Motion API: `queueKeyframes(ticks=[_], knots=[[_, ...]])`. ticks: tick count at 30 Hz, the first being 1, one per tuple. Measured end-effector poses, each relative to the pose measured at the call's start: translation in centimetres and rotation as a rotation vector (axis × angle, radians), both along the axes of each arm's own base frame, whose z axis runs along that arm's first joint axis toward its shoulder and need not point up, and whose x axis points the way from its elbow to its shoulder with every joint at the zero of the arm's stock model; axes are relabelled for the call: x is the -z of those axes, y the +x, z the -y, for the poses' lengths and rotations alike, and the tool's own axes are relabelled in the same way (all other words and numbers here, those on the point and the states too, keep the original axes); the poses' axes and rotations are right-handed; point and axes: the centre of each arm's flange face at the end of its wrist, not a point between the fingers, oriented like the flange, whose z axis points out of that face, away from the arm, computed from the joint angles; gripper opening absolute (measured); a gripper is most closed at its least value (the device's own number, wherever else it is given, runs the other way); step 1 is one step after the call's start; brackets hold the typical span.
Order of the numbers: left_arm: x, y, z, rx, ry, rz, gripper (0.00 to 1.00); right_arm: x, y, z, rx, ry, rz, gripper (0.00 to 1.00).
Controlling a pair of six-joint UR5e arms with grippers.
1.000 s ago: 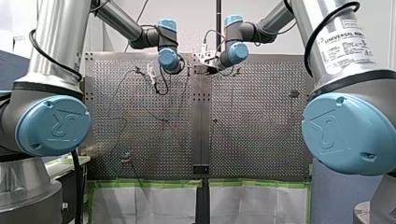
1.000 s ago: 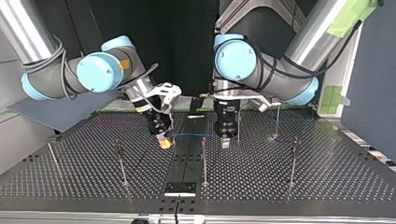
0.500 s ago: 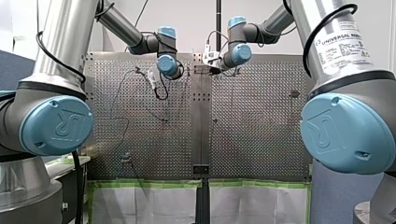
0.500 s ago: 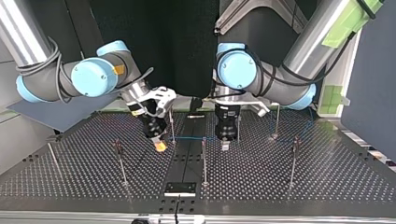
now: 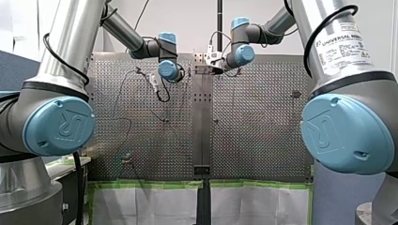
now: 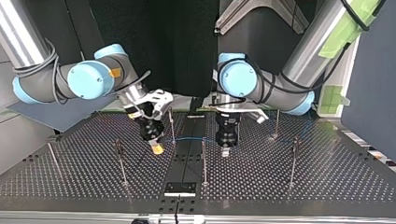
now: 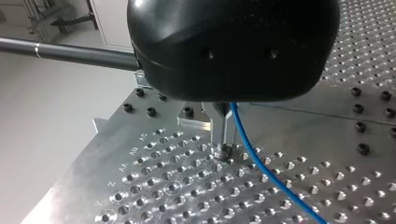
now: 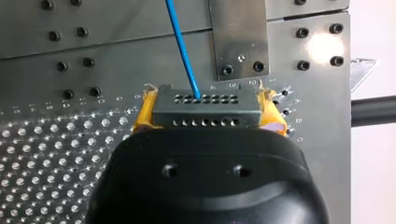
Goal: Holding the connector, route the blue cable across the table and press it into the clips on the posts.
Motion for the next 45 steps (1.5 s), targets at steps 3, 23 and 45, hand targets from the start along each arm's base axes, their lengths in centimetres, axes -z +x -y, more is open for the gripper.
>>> queueKeyframes(ticks=[3, 23, 45], knots=[[-0.3, 0.4, -0.2, 0.010, -0.007, 0.011, 0.00, -0.1, -0.2, 0.4, 0.003, -0.008, 0.006, 0.00], [0.6, 5.4, -1.1, 0.009, -0.012, -0.003, 0.00, 0.8, 0.1, 4.1, 0.011, -0.034, 0.020, 0.00], [1.1, 4.9, -1.0, -0.007, 0.012, -0.052, 0.82, 0.5, -1.5, 5.9, 0.044, -0.044, 0.021, 0.00]])
